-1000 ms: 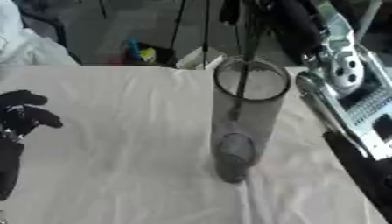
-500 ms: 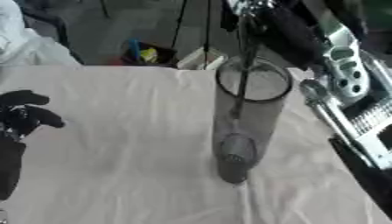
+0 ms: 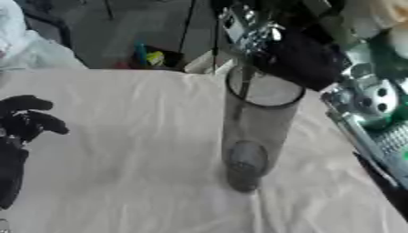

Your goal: Arrange flowers into the vase.

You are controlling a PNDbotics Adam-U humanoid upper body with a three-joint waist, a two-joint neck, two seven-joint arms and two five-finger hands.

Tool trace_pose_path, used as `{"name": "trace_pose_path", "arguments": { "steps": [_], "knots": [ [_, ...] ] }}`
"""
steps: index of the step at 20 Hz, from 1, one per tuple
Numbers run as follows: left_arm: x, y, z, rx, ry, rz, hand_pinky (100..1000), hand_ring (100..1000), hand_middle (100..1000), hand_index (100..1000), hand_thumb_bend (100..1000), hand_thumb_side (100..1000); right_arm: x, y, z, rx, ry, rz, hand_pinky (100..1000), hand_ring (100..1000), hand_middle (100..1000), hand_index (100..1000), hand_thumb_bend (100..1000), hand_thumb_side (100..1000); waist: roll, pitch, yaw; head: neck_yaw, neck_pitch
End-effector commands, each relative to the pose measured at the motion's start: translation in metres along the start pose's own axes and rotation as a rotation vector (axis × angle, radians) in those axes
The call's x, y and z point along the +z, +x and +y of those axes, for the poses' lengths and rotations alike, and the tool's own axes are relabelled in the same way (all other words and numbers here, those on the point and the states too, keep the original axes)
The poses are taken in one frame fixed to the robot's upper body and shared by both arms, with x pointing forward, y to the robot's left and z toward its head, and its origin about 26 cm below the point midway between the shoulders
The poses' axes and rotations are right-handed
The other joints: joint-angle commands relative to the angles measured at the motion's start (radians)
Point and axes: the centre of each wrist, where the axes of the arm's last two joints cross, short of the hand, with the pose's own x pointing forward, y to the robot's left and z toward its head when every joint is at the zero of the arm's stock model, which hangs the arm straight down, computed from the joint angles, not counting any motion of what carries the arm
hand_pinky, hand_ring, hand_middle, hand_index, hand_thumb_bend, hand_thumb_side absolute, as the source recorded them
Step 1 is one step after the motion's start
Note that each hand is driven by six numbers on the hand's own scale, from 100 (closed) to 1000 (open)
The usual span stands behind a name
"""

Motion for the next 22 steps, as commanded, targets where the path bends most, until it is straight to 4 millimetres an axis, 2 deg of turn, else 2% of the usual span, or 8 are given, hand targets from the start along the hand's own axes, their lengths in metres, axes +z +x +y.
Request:
{"name": "trace_pose_path", "arguments": {
  "steps": [1,13,16,19,20,22],
  "knots": [
    [-0.005,0.0048,-0.001,0.0,-0.015,-0.024,588,596,666,786,113,1000,-0.0008,0.0067,-0.0084,0.08,0.051,-0.021,447,390,272,357,100,771,-0.014,-0.006,-0.002,0.003,-0.009],
    [-0.0042,0.0045,-0.0014,0.001,-0.018,-0.021,588,597,667,785,112,1000,-0.0022,0.0079,-0.0107,0.199,0.248,-0.028,510,463,355,425,100,806,-0.011,-0.007,-0.004,0.002,-0.01],
    [-0.0041,0.0044,-0.0015,0.002,-0.018,-0.02,588,598,667,785,113,1000,-0.0026,0.0083,-0.0111,0.226,0.29,-0.034,525,490,392,468,100,824,-0.011,-0.007,-0.004,0.002,-0.009],
    [-0.004,0.0044,-0.0016,0.002,-0.019,-0.019,588,598,667,785,112,1000,-0.0033,0.0089,-0.0128,0.259,0.335,-0.044,540,511,418,502,100,849,-0.01,-0.007,-0.006,0.003,-0.009],
    [-0.004,0.0044,-0.0016,0.002,-0.02,-0.019,588,598,667,784,112,1000,-0.0034,0.009,-0.0133,0.265,0.349,-0.047,551,527,438,540,100,908,-0.01,-0.007,-0.006,0.003,-0.009],
    [-0.0039,0.0044,-0.0018,0.003,-0.02,-0.019,588,598,667,784,113,1000,-0.0036,0.0092,-0.0143,0.274,0.375,-0.051,561,539,453,564,100,939,-0.01,-0.007,-0.006,0.004,-0.008]
  ]
}}
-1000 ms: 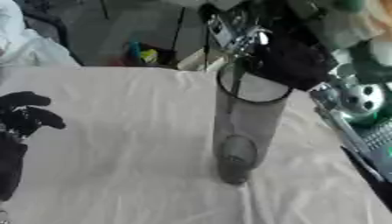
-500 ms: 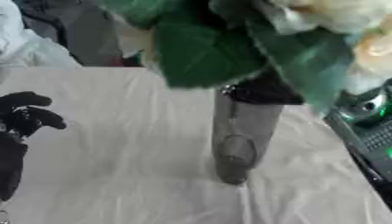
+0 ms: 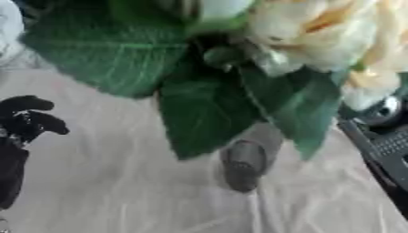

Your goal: Arrange flowers into the vase.

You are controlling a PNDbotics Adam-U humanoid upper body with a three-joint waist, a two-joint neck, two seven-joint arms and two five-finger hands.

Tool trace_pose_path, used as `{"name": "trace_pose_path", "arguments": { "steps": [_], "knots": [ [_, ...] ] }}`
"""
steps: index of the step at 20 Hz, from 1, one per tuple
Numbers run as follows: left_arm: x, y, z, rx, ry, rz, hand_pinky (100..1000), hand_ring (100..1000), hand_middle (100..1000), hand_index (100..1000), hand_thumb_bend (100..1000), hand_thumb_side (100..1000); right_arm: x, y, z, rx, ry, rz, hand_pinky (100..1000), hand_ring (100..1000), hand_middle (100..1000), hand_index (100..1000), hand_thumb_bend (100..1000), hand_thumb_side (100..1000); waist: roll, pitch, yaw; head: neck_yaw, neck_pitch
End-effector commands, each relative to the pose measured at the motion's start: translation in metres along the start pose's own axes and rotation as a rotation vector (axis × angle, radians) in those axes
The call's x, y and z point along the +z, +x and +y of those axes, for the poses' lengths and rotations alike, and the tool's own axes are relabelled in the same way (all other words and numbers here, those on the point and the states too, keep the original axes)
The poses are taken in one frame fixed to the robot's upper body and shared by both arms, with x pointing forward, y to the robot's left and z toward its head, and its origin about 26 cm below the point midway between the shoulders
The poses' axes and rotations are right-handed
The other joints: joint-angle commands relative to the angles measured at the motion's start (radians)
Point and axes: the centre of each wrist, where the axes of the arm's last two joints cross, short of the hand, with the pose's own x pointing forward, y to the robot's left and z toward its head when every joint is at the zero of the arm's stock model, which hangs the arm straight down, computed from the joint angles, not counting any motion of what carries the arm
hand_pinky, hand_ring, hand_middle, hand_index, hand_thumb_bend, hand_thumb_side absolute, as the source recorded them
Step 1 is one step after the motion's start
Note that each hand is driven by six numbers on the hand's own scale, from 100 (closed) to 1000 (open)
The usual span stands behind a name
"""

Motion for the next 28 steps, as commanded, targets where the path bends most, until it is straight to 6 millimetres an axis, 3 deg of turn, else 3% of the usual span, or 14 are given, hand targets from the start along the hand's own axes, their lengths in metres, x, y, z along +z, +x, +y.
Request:
{"name": "trace_pose_path", "arguments": {
  "steps": [1,5,19,28],
  "knots": [
    [-0.0039,0.0043,-0.0018,0.002,-0.016,-0.022,588,598,667,784,113,1000,0.0015,0.0054,-0.0132,0.062,0.031,-0.019,561,539,453,564,100,939,-0.01,-0.007,-0.001,0.004,-0.008],
    [-0.0037,0.0043,-0.0019,0.003,-0.018,-0.021,588,599,668,784,112,1000,0.0018,0.0054,-0.0156,0.063,0.079,-0.028,576,566,478,606,100,1000,-0.009,-0.008,-0.001,0.006,-0.007],
    [-0.0042,0.0044,-0.0029,0.007,-0.023,-0.022,587,599,668,783,113,1000,-0.0001,0.0072,-0.0196,0.112,0.14,-0.039,653,670,574,735,100,1000,-0.011,-0.005,0.004,0.012,-0.004],
    [-0.005,0.0046,-0.0033,0.01,-0.027,-0.023,587,600,668,783,114,1000,-0.0051,0.0105,-0.0178,0.174,0.221,-0.017,674,716,617,755,100,1000,-0.016,-0.005,0.007,0.012,-0.003]
  ]
}}
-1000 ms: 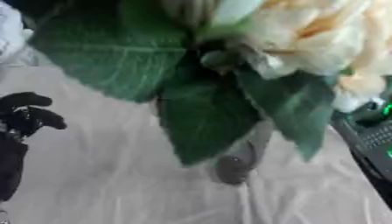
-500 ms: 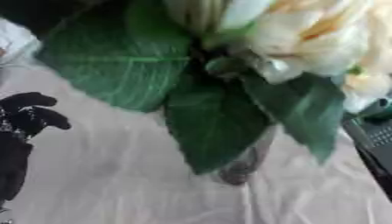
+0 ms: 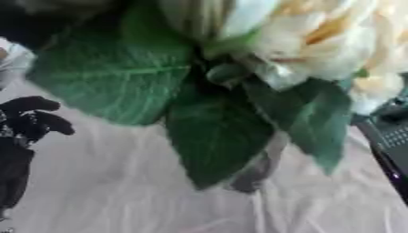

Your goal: Arrange flowers into the vase.

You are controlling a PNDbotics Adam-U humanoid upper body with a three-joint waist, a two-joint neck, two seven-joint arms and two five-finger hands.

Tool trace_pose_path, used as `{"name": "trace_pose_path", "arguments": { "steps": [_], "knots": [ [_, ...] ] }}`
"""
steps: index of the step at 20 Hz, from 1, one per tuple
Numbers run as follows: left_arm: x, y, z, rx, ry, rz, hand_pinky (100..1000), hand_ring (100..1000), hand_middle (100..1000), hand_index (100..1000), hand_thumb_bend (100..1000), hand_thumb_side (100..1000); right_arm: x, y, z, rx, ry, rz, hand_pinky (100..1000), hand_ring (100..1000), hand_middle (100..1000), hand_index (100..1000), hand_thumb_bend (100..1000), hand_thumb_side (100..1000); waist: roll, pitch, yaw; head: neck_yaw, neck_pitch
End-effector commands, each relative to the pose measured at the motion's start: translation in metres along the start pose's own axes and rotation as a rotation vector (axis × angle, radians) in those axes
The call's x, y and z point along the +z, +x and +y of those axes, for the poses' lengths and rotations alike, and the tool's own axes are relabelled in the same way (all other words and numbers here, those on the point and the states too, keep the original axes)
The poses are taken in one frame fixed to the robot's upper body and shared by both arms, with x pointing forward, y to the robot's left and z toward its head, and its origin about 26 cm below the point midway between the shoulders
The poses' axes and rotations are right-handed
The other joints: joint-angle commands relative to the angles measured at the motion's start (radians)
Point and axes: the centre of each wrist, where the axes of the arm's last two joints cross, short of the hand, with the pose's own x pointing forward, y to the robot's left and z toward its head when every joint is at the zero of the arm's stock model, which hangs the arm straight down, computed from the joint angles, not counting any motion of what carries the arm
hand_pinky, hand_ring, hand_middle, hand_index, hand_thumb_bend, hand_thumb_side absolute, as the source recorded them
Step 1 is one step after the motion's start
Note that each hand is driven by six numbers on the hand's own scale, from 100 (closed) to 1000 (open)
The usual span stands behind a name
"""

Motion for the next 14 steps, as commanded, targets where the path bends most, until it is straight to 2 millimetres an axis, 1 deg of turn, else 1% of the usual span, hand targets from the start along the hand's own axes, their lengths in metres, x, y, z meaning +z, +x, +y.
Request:
{"name": "trace_pose_path", "arguments": {
  "steps": [1,4,6,14],
  "knots": [
    [-0.0049,0.0047,-0.0016,0.001,-0.016,-0.025,587,601,668,783,114,1000,0.0004,0.0058,-0.0073,0.054,0.02,0.007,674,718,621,759,100,1000,-0.017,-0.005,-0.001,0.002,-0.004],
    [-0.0053,0.0048,-0.0014,0.001,-0.016,-0.026,587,601,668,783,114,1000,-0.001,0.0065,-0.0066,0.07,0.034,0.019,676,724,628,766,100,1000,-0.018,-0.005,-0.004,0.003,-0.005],
    [-0.0052,0.0048,-0.0013,0.001,-0.016,-0.024,587,601,669,783,114,1000,-0.0017,0.0065,-0.0056,0.076,0.045,0.023,684,738,648,782,100,1000,-0.02,-0.006,-0.005,0.004,-0.005],
    [-0.0048,0.0047,-0.0016,0.002,-0.018,-0.021,587,602,669,782,115,1000,-0.0042,0.0008,-0.0034,0.1,0.071,0.042,695,758,671,799,100,1000,-0.021,-0.006,-0.006,0.004,-0.007]
  ]
}}
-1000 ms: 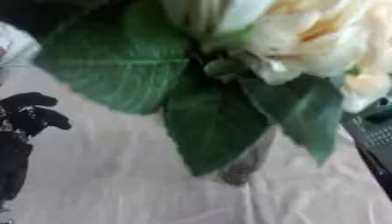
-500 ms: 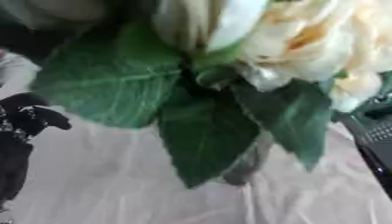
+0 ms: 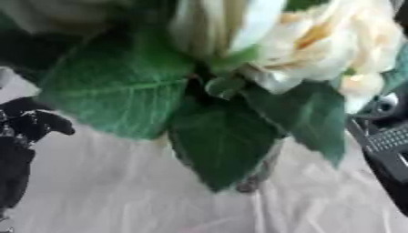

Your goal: Arrange flowers into the vase.

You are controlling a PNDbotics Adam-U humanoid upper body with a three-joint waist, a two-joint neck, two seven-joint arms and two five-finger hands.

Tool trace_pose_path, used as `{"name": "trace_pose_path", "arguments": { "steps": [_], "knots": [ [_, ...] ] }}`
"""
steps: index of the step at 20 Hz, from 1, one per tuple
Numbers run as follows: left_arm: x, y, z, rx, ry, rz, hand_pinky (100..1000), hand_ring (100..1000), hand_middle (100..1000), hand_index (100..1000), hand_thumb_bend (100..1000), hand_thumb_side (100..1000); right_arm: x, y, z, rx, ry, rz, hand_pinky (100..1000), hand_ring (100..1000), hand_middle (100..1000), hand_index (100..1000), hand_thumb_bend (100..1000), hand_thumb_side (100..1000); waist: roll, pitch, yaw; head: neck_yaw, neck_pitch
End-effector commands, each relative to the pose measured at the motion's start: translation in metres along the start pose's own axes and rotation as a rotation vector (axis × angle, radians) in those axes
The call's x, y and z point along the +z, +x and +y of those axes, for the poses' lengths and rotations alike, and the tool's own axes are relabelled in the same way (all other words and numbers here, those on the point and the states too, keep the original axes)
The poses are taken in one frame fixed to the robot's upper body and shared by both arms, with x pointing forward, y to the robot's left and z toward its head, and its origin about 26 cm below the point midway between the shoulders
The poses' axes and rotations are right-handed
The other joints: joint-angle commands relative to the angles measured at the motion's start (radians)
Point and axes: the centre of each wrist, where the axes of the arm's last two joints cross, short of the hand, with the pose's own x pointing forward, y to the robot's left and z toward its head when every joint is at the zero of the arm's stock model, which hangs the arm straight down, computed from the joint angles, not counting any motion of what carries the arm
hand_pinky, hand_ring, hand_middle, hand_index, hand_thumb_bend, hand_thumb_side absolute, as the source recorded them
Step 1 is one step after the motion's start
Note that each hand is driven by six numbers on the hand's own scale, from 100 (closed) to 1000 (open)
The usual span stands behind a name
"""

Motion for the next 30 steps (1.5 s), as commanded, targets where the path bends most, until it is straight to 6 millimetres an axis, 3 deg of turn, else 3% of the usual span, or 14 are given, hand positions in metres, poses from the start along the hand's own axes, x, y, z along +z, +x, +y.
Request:
{"name": "trace_pose_path", "arguments": {
  "steps": [1,12,30],
  "knots": [
    [-0.005,0.005,-0.002,0.001,-0.015,-0.024,586,602,669,782,115,1000,0.001,-0.001,-0.007,0.049,0.001,0.009,696,764,679,802,100,1000,-0.017,-0.005,-0.002,0.003,-0.008],
    [-0.004,0.004,-0.003,0.005,-0.022,-0.021,585,603,670,781,114,1000,0.005,-0.006,-0.004,0.079,-0.008,0.032,699,767,666,801,100,1000,-0.015,0.001,0.003,-0.002,-0.02],
    [-0.002,0.003,-0.004,0.005,-0.042,-0.009,584,606,673,781,112,1000,0.008,-0.017,-0.022,0.081,-0.052,0.036,729,800,699,828,100,1000,-0.014,0.002,0.01,-0.008,-0.038]
  ]
}}
